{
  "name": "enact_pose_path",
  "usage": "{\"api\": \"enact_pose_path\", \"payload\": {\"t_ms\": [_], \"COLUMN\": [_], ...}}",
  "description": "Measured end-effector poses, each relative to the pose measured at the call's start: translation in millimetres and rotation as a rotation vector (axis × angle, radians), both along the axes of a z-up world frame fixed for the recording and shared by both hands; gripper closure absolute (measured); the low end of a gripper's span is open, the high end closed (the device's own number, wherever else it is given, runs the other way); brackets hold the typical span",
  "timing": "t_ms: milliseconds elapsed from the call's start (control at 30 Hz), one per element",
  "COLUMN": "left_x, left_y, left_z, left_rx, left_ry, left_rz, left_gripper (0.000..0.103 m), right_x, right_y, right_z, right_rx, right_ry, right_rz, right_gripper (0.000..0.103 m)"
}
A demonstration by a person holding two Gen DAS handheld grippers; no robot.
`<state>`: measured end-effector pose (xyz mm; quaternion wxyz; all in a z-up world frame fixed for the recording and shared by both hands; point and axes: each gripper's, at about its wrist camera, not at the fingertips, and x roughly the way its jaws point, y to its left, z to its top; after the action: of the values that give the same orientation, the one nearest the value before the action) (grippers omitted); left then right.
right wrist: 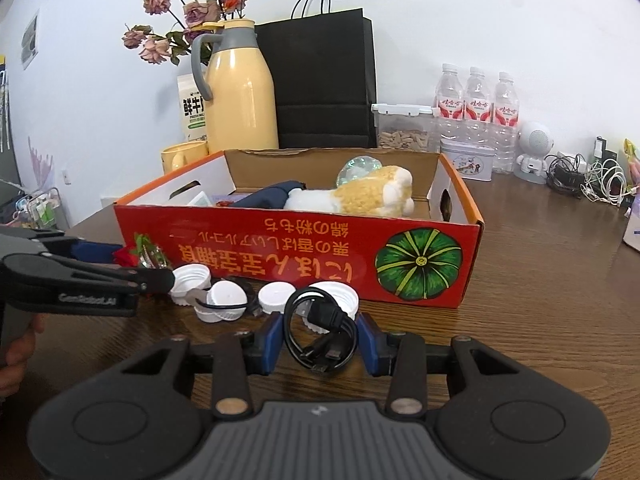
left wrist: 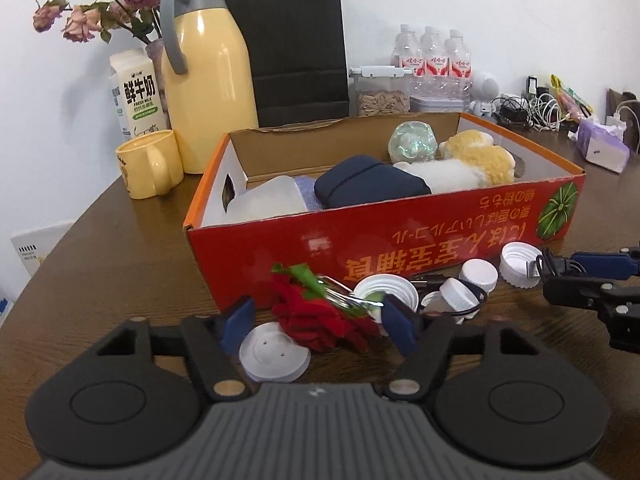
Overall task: Organize objects
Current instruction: 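Grasp the red artificial rose with the left gripper while the right gripper lifts the cable, then carry the rose and cable with both grippers over the box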
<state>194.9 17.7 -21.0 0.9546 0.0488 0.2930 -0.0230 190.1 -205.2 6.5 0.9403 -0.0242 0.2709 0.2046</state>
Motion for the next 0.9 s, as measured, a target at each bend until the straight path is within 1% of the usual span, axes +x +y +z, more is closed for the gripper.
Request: {"api": "enact_pose_path", "payload": {"t_ms": [33, 133, 300, 500, 700, 900], "left_x": [-1, -4, -9, -19, -36, -36], "left_y": [1, 0, -2, 0, 1, -3], "left_z": [0, 1, 3, 10, 31, 58], "left_rx": [-0.008, -0.004, -0.003, -0.026, -0.049, -0.025], "left_ry": [-0.002, -0.016, -0.047, -0.089, -0.168, -0.258], "left_rz": [-0.004, -0.009, -0.006, 0.009, -0.013, -0.031], "left_gripper": [0.048, 0.05, 0.051, 0.052, 0.051, 0.051], "right_x": [0, 0, 0, -1, -7, -5], "right_y": [0, 1, 2, 2, 2, 6], "right_z": [0, 0, 0, 0, 8, 32], "right_rx": [0.001, 0.0, 0.0, 0.001, 0.007, 0.024], "right_ry": [0.001, 0.001, 0.001, -0.008, -0.048, -0.117], "right_rz": [0.002, 0.005, 0.008, 0.008, 0.019, 0.031], "right_gripper": [0.065, 0.065, 0.065, 0.065, 0.065, 0.065]}}
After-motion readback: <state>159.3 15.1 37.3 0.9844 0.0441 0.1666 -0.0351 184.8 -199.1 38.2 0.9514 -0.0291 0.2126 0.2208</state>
